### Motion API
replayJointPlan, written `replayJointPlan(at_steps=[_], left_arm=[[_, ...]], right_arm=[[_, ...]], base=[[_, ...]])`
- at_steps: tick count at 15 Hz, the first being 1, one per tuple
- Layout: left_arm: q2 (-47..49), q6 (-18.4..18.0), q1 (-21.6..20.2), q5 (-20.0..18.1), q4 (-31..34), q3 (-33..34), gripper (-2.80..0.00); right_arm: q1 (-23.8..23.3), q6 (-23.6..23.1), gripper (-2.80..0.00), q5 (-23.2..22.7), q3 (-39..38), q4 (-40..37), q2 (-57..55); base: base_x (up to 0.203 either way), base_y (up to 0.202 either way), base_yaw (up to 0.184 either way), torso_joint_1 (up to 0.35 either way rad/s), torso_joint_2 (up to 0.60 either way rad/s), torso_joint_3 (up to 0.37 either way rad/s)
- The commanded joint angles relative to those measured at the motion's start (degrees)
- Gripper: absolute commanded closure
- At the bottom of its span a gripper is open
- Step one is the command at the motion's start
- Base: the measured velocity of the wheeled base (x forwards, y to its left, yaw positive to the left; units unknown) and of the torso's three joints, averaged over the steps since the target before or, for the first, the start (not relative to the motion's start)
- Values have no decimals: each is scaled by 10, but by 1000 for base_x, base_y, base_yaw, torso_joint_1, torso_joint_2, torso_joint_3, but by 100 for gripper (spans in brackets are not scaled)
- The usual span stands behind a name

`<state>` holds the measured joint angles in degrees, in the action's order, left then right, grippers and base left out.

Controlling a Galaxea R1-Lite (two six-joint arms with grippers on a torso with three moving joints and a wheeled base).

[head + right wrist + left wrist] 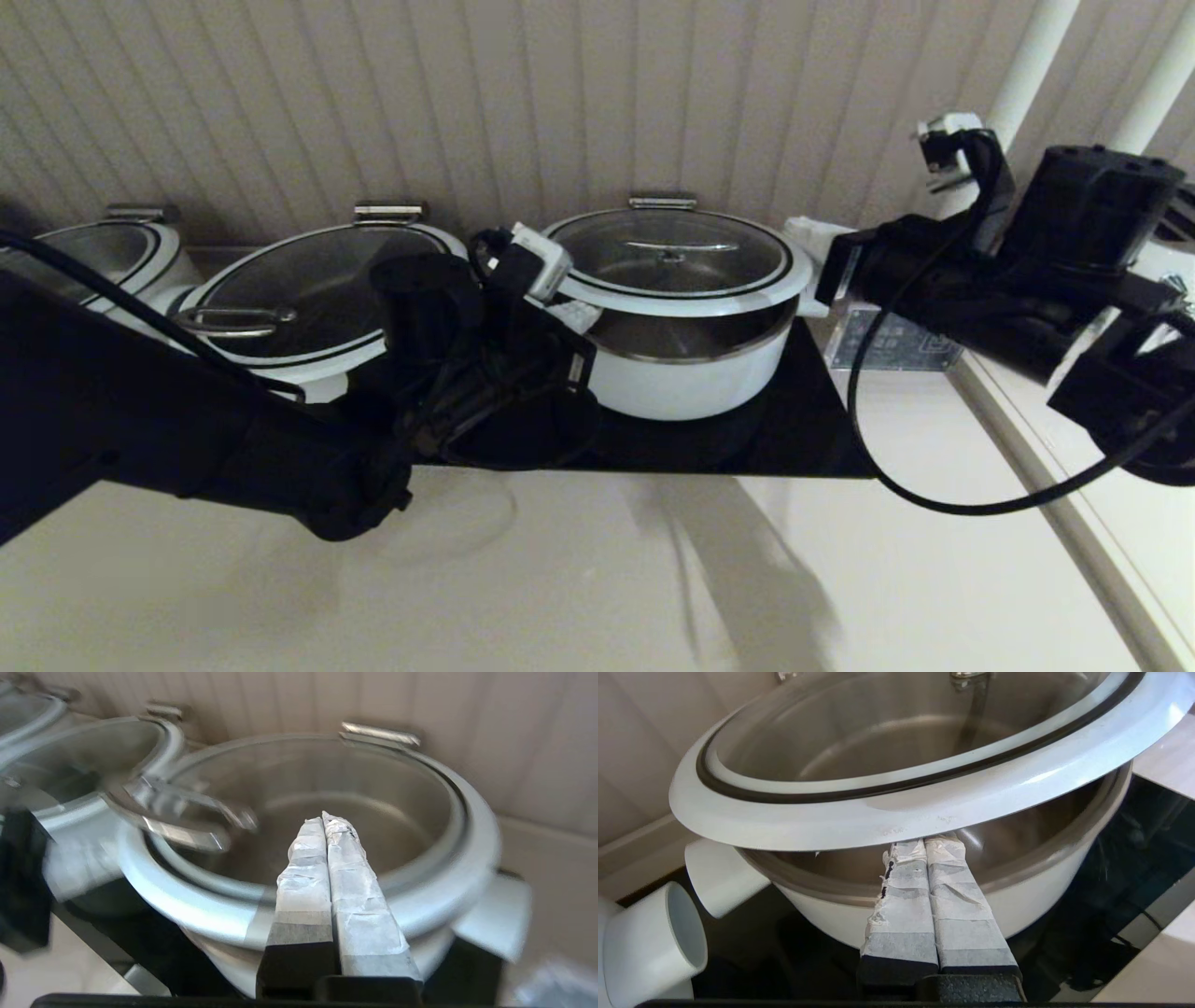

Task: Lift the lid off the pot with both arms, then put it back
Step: Hold the pot lid with the left arm, then open the pot lid completely

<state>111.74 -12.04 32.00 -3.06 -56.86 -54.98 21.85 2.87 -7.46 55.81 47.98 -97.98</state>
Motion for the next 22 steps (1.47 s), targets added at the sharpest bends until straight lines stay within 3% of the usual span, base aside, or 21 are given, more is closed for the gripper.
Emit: replayJointPlan(at_steps=[1,5,11,14,18,22], left_arm=[[3,-1,-3,0,-4,-7,0],[2,2,-4,0,-4,-8,0],[3,3,-7,0,-4,-10,0],[5,3,-7,0,-4,-10,0],[8,3,-11,0,-4,-13,0],[13,3,-14,0,-4,-18,0]], right_arm=[[-8,0,0,-1,-29,3,23],[-10,0,0,-11,-132,3,83],[4,-1,0,-66,-278,8,151],[4,-2,0,-75,-283,17,113],[4,-3,0,-74,-272,131,16],[4,-3,0,-72,-201,147,-34]], base=[[0,0,0,0,0,0],[0,0,0,0,0,0],[0,0,0,0,0,0],[0,0,0,0,0,0],[0,0,0,0,0,0],[0,0,0,0,0,0]])
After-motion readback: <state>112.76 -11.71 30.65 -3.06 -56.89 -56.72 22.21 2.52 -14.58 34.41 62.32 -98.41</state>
